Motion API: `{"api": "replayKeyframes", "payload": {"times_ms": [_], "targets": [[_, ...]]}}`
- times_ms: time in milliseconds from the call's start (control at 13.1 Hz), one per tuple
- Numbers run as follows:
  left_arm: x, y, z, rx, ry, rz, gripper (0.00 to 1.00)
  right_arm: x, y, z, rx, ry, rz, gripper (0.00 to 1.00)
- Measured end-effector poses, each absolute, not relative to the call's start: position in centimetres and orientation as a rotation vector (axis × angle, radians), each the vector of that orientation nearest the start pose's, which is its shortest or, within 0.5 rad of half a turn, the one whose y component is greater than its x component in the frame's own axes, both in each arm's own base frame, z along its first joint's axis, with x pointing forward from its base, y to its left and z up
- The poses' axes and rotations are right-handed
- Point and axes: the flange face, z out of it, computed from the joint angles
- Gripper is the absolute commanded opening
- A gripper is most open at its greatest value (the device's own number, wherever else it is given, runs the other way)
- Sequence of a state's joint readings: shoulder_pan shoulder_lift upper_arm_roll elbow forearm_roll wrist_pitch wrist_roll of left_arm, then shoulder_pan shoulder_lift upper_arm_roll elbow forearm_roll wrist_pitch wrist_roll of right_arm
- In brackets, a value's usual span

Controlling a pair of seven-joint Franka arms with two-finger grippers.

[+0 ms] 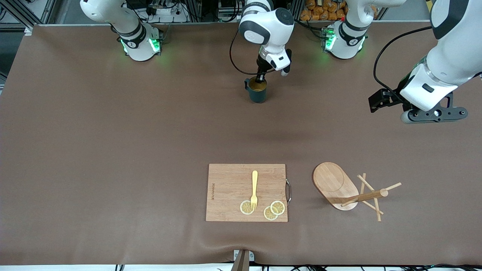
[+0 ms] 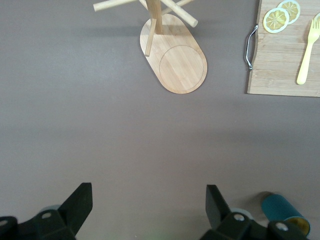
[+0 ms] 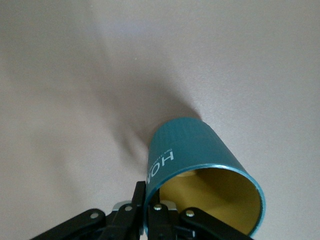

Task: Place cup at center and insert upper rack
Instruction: 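Lower the mug and open the right gripper to release it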

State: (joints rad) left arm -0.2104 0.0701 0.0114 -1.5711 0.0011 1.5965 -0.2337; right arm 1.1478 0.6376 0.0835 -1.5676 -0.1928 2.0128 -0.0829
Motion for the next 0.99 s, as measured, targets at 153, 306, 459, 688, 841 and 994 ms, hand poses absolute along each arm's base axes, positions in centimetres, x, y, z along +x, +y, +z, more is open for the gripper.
{"api": "replayKeyframes", "payload": {"times_ms": [153,306,459,688,841,994], "targets": [[56.5,-11.4,58.69,-3.129,-0.054,0.068,1.0,24.29,63.37,24.98,-2.551,-2.161,0.171,0.0],[56.52,-11.33,58.71,-3.129,-0.056,0.067,1.0,24.33,63.34,24.84,-2.552,-2.162,0.173,0.0],[56.55,-11.24,58.78,-3.129,-0.059,0.065,1.0,24.34,63.35,24.85,-2.552,-2.162,0.172,0.0],[56.55,-11.24,58.84,-3.13,-0.059,0.063,1.0,24.36,63.41,24.92,-2.551,-2.161,0.167,0.02],[56.56,-11.24,58.9,-3.13,-0.059,0.061,1.0,24.36,63.43,24.94,-2.552,-2.159,0.165,0.09],[56.56,-11.24,58.93,-3.13,-0.059,0.06,1.0,24.34,63.45,24.95,-2.552,-2.157,0.164,0.16]]}}
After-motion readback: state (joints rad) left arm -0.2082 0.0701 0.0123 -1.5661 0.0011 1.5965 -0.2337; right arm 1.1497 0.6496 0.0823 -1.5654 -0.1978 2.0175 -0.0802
